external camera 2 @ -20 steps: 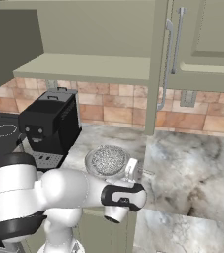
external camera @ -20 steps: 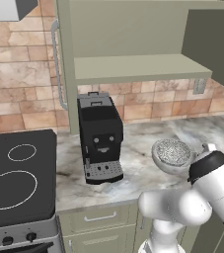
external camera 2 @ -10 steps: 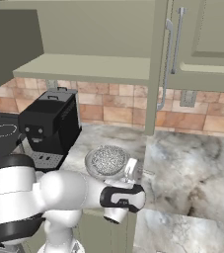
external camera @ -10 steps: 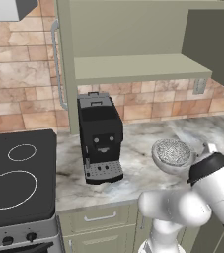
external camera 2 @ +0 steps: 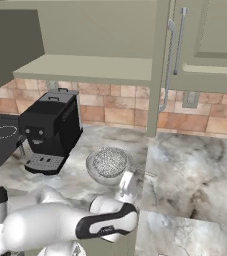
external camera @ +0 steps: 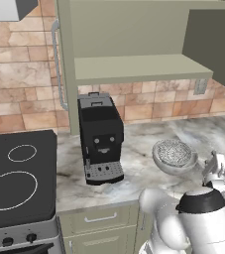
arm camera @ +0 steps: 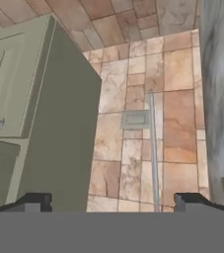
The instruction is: Open the cabinet and setup a tea strainer by placing it in the bowl upright.
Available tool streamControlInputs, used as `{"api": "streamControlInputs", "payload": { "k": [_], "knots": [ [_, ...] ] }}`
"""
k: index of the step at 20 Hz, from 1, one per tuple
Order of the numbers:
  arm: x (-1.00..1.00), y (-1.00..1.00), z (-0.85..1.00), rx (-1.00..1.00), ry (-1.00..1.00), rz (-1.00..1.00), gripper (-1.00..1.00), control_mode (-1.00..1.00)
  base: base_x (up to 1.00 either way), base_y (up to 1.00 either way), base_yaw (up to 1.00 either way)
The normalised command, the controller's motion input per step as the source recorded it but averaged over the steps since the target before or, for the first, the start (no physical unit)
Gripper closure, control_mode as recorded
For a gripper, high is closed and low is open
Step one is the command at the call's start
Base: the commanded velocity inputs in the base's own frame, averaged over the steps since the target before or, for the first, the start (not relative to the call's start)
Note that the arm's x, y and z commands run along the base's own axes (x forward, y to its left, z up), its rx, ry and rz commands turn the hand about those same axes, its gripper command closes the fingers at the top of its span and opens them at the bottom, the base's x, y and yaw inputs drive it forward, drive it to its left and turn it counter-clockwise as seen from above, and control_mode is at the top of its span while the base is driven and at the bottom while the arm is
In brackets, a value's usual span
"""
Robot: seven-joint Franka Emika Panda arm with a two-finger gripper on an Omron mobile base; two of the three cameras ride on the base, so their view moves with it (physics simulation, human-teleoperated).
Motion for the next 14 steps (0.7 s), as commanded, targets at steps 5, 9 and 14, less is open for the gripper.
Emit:
{"api": "streamControlInputs", "payload": {
  "k": [5,9,14],
  "knots": [
    [-0.75,-0.03,0.64,0.00,0.01,-0.03,-1.00,-1.00,0.00,0.00,0.00],
    [-0.55,-0.02,0.99,0.00,0.16,-0.05,-1.00,-1.00,0.00,0.00,0.00],
    [-0.26,0.00,0.73,-0.01,0.35,-0.02,-1.00,-1.00,0.00,0.00,0.00]
  ]
}}
